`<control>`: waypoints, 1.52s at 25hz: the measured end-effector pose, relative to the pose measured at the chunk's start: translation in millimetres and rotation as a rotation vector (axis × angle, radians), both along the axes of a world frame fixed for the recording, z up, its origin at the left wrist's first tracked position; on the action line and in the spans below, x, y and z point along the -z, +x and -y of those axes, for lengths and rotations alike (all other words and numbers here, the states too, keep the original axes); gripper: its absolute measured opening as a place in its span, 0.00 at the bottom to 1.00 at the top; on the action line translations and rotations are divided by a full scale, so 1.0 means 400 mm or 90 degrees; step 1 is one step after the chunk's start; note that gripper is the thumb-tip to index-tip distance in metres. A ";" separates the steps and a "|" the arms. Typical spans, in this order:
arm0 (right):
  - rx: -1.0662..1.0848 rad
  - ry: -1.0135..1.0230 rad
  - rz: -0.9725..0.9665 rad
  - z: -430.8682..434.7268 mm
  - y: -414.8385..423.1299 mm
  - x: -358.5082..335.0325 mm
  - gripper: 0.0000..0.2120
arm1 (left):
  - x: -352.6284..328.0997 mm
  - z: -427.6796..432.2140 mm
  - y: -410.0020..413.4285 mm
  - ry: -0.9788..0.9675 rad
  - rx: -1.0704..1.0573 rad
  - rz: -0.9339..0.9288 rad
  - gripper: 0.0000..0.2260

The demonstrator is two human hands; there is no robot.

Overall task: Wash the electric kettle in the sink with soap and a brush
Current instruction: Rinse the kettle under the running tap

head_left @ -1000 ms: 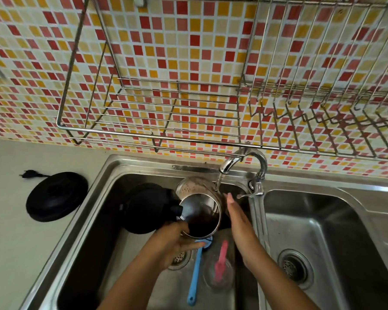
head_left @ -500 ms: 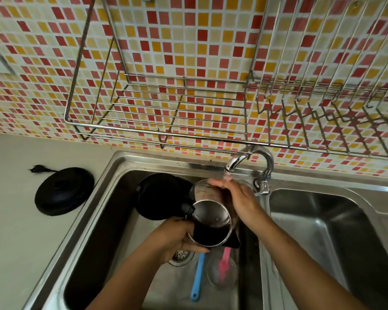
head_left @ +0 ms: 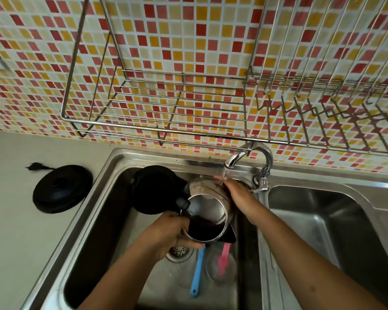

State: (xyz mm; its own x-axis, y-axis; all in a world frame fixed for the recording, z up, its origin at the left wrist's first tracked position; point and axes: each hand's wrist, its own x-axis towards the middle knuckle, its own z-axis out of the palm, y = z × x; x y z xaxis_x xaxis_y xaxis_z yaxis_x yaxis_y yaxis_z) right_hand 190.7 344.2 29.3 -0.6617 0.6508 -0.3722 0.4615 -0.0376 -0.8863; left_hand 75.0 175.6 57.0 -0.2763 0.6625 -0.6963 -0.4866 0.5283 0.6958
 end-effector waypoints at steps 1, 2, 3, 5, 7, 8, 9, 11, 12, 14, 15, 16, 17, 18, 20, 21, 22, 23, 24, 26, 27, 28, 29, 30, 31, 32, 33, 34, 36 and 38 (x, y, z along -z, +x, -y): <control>-0.028 0.007 0.013 -0.001 -0.012 -0.003 0.18 | 0.000 0.001 0.001 -0.006 -0.004 0.002 0.09; -0.061 0.017 -0.004 0.007 -0.027 -0.011 0.17 | 0.001 0.000 0.001 -0.009 -0.004 0.004 0.10; -0.093 0.027 -0.031 0.025 -0.041 -0.024 0.17 | 0.006 -0.001 -0.001 -0.010 -0.003 0.006 0.11; -0.123 0.064 -0.087 0.075 -0.055 -0.051 0.20 | 0.013 -0.004 -0.006 -0.008 -0.004 0.002 0.13; -0.112 0.130 -0.123 0.119 -0.033 -0.037 0.22 | 0.018 -0.006 -0.009 -0.010 -0.014 0.002 0.13; -0.109 0.162 -0.122 0.128 -0.009 -0.026 0.21 | 0.018 -0.008 -0.008 -0.015 -0.015 -0.004 0.13; -0.118 0.176 -0.116 0.131 0.019 -0.017 0.21 | 0.015 -0.010 -0.006 -0.016 -0.016 -0.011 0.13; -0.135 0.169 -0.047 0.128 0.067 -0.005 0.26 | 0.012 -0.015 -0.006 -0.014 -0.027 -0.015 0.14; -0.130 0.179 -0.002 0.126 0.077 -0.006 0.27 | 0.011 -0.019 -0.005 -0.013 -0.037 -0.016 0.16; -0.100 0.263 0.075 0.121 0.069 -0.011 0.26 | 0.003 -0.022 -0.001 -0.014 -0.045 -0.024 0.18; -0.088 0.320 0.107 0.116 0.058 -0.019 0.24 | -0.001 -0.023 -0.002 -0.019 -0.040 -0.032 0.18; -0.080 0.369 0.123 0.107 0.047 -0.025 0.22 | -0.010 -0.021 -0.006 -0.027 -0.024 -0.041 0.18; -0.082 0.402 0.131 0.095 0.039 -0.030 0.19 | -0.019 -0.016 -0.016 -0.043 0.002 -0.056 0.19; -0.086 0.422 0.133 0.081 0.034 -0.031 0.17 | -0.028 -0.009 -0.032 -0.065 0.029 -0.088 0.21; -0.085 0.425 0.134 0.059 0.027 -0.030 0.15 | -0.038 0.001 -0.076 -0.084 0.053 -0.240 0.26; -0.084 0.415 0.132 0.054 0.025 -0.026 0.14 | -0.035 0.005 -0.097 -0.060 0.043 -0.353 0.27; -0.085 0.404 0.130 0.050 0.023 -0.021 0.13 | -0.026 0.003 -0.117 -0.017 0.054 -0.500 0.28; -0.091 0.393 0.129 0.049 0.022 -0.019 0.12 | -0.018 -0.001 -0.129 0.020 0.091 -0.643 0.32; -0.099 0.385 0.125 0.048 0.022 -0.017 0.11 | -0.001 -0.007 -0.140 0.045 0.138 -0.746 0.39; -0.123 0.381 0.107 0.038 0.025 -0.019 0.09 | 0.012 -0.018 -0.153 0.096 0.140 -0.751 0.47; -0.141 0.390 0.102 0.034 0.025 -0.024 0.09 | 0.012 -0.020 -0.161 0.142 0.119 -0.661 0.43; -0.158 0.406 0.100 0.026 0.025 -0.029 0.09 | 0.011 -0.020 -0.165 0.199 0.111 -0.579 0.37; -0.174 0.424 0.095 0.016 0.023 -0.034 0.10 | 0.006 -0.018 -0.159 0.243 0.118 -0.517 0.27; -0.190 0.446 0.088 0.006 0.022 -0.040 0.10 | 0.001 -0.015 -0.149 0.266 0.132 -0.489 0.19; -0.206 0.461 0.087 -0.002 0.022 -0.045 0.11 | -0.005 -0.012 -0.134 0.284 0.138 -0.475 0.14; -0.218 0.468 0.083 -0.008 0.023 -0.045 0.10 | -0.002 -0.013 -0.121 0.282 0.125 -0.476 0.13; -0.223 0.466 0.077 -0.013 0.025 -0.042 0.10 | 0.003 -0.015 -0.109 0.272 0.104 -0.480 0.13; -0.220 0.457 0.064 -0.018 0.030 -0.035 0.09 | 0.016 -0.022 -0.101 0.255 0.075 -0.480 0.14; -0.191 0.400 0.024 -0.030 0.038 -0.018 0.09 | 0.037 -0.037 -0.089 0.197 -0.019 -0.463 0.19; -0.111 0.315 -0.036 -0.032 0.034 -0.010 0.10 | 0.055 -0.043 -0.091 0.163 -0.096 -0.456 0.27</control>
